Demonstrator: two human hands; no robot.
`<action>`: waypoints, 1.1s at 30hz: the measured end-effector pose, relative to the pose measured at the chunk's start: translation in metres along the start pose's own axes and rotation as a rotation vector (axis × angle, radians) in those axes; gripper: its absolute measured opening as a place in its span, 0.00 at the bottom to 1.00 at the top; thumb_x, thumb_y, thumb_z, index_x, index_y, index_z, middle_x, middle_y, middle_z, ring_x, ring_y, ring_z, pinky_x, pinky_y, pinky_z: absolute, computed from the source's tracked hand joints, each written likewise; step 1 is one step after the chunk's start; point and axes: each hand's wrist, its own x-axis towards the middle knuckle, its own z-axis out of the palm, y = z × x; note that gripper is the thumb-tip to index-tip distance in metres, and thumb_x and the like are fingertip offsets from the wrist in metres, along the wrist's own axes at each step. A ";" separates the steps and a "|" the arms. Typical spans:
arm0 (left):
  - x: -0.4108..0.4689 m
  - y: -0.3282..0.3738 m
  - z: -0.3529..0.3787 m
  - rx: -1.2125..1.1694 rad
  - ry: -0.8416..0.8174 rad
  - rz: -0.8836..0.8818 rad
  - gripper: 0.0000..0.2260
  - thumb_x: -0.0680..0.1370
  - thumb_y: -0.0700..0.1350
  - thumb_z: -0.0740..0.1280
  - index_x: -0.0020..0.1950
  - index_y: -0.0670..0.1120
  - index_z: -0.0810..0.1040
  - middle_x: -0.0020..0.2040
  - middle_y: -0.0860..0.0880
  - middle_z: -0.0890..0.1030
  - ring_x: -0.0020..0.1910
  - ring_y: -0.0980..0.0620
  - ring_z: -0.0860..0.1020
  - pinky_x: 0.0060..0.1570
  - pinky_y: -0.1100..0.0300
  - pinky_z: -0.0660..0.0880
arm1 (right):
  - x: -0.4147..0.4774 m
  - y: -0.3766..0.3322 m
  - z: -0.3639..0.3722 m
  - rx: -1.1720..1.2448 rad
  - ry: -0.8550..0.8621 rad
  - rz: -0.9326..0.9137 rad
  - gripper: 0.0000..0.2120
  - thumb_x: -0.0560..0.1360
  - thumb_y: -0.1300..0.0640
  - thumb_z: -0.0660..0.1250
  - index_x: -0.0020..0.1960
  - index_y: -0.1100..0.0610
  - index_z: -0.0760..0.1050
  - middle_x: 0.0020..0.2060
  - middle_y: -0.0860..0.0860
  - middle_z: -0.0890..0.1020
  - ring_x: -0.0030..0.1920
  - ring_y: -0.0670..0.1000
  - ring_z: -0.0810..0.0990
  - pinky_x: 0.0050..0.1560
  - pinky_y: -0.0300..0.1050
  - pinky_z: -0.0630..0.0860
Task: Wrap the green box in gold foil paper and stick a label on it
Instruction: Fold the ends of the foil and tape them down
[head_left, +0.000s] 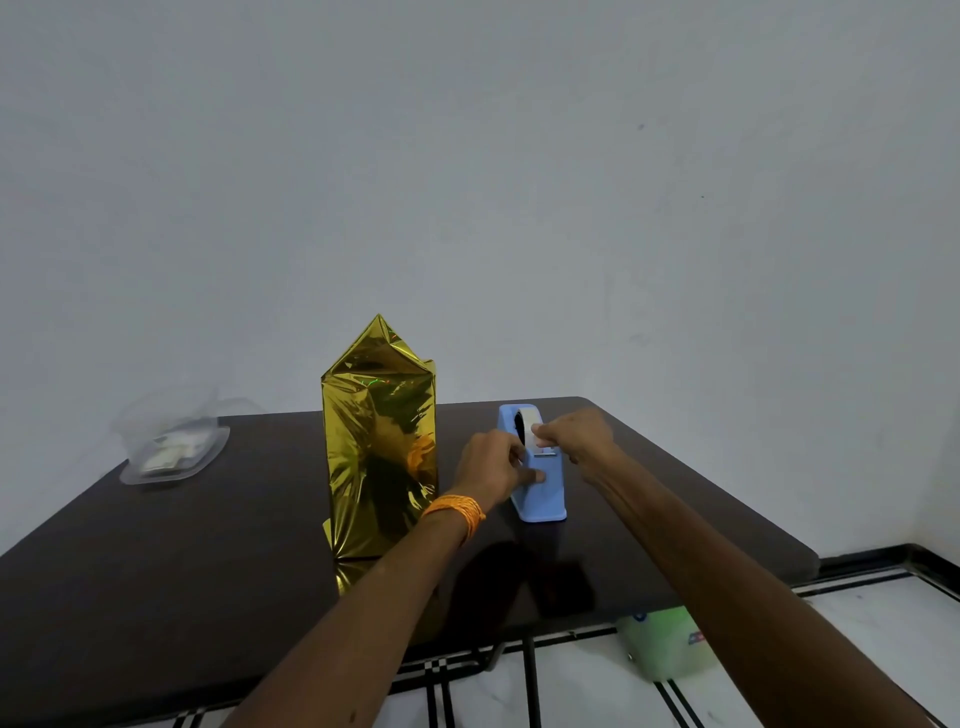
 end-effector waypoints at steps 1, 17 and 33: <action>0.000 0.000 0.000 -0.002 -0.002 -0.001 0.19 0.68 0.54 0.79 0.52 0.42 0.83 0.48 0.45 0.85 0.45 0.49 0.81 0.46 0.56 0.79 | -0.003 0.001 0.000 0.003 0.022 -0.009 0.11 0.73 0.56 0.76 0.43 0.65 0.84 0.40 0.56 0.85 0.29 0.46 0.74 0.30 0.40 0.69; -0.007 0.000 0.004 -0.042 0.040 -0.018 0.20 0.69 0.53 0.78 0.55 0.42 0.82 0.51 0.44 0.84 0.48 0.48 0.81 0.47 0.55 0.79 | -0.052 0.038 -0.004 0.139 0.041 -0.034 0.09 0.72 0.60 0.76 0.37 0.65 0.83 0.27 0.53 0.80 0.17 0.40 0.67 0.23 0.37 0.63; -0.013 0.010 -0.013 0.042 0.017 0.059 0.19 0.72 0.41 0.73 0.63 0.46 0.78 0.51 0.45 0.83 0.51 0.46 0.81 0.50 0.53 0.79 | -0.057 0.035 -0.031 -0.193 0.151 -0.294 0.21 0.76 0.48 0.69 0.30 0.59 0.73 0.25 0.53 0.73 0.28 0.49 0.67 0.32 0.43 0.65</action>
